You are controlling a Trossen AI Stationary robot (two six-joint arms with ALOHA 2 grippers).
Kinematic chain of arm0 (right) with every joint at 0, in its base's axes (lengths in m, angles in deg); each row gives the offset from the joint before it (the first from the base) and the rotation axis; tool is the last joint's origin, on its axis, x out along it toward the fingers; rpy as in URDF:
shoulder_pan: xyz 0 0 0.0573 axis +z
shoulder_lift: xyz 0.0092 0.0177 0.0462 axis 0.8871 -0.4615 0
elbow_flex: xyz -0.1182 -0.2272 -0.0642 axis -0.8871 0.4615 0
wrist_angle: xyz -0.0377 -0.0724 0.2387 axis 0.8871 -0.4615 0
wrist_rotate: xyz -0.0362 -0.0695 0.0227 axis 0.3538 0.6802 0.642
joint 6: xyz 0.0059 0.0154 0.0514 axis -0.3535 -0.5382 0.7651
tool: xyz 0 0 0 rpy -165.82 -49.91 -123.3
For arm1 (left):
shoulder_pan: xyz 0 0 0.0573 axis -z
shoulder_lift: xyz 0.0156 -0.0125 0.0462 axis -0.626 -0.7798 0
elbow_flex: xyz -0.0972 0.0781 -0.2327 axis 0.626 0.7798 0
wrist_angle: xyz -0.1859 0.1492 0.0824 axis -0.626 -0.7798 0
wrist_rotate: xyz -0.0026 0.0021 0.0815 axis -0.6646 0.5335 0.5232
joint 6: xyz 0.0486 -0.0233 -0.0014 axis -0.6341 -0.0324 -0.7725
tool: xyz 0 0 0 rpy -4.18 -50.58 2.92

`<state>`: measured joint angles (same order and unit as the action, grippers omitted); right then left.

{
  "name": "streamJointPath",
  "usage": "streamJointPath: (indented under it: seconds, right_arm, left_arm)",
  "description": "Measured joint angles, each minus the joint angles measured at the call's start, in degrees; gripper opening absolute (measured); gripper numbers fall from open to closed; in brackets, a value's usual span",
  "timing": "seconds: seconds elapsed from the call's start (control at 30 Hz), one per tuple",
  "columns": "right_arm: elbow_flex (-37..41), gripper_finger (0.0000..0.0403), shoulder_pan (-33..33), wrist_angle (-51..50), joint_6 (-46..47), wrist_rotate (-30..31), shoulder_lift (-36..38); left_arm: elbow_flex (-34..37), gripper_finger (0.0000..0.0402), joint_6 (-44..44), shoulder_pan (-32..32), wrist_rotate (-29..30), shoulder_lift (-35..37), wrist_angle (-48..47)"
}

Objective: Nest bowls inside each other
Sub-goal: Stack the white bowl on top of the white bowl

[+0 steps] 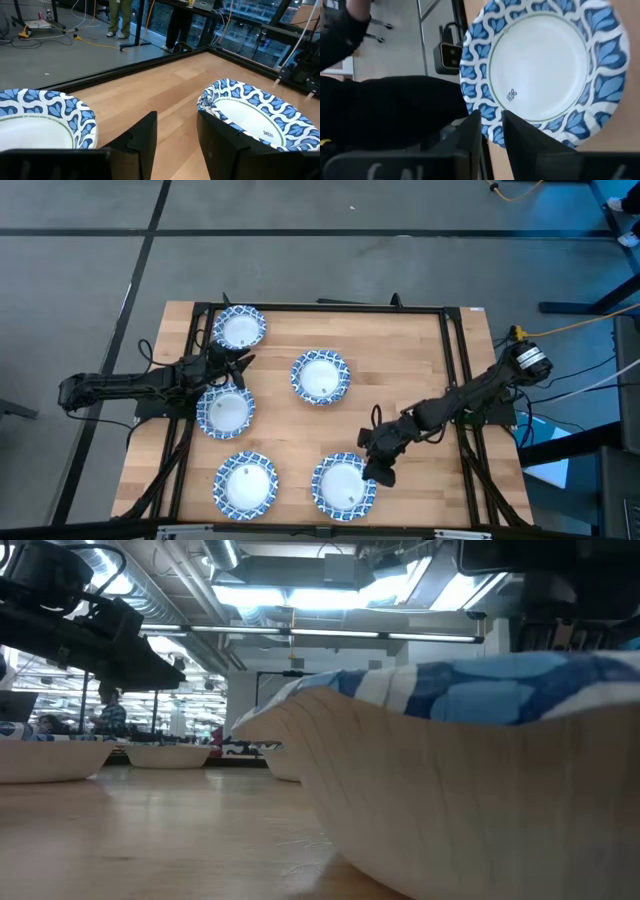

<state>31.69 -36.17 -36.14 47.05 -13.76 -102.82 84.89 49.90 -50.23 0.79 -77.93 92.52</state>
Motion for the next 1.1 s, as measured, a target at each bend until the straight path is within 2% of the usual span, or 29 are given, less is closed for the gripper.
streamJointPath:
  seconds: [0.13, 0.27, 0.43, 0.53, 0.67, 0.9, 1.1]
  right_arm:
    - [0.0, 0.0102, 0.5, 0.0, -0.2, 0.0, -0.9]
    - [0.0, 0.0145, 0.5, -1.6, 0.0, 0.0, -0.9]
    - [0.0, 0.0213, 0.7, -9.0, 0.3, -1.0, -0.9]
    - [0.0, 0.0239, 2.2, -14.5, 0.0, 0.5, -0.9]
    - [0.1, 0.0249, 4.3, -18.0, 1.0, 4.3, -0.9]
    - [0.1, 0.0242, 4.7, -12.1, 3.3, 9.2, -0.9]
    - [0.1, 0.0240, 4.7, -13.2, 3.4, 12.9, -1.3]
  left_arm:
    - [0.0, 0.0133, 0.0, 0.0, -0.8, 0.0, 0.0]
    - [0.0, 0.0133, 0.0, 0.0, -1.0, 0.0, -0.1]
    - [0.0, 0.0133, 0.0, 0.0, -1.0, 0.0, -0.1]
    - [0.0, 0.0133, 0.0, 0.0, -1.0, 0.0, -0.1]
    - [0.0, 0.0133, 0.0, 0.0, -1.5, 0.0, -0.1]
    - [0.0, 0.0133, 0.0, 0.0, -1.5, 0.0, -0.1]
    - [0.0, 0.0133, 0.0, 0.0, -1.5, 0.0, -0.1]
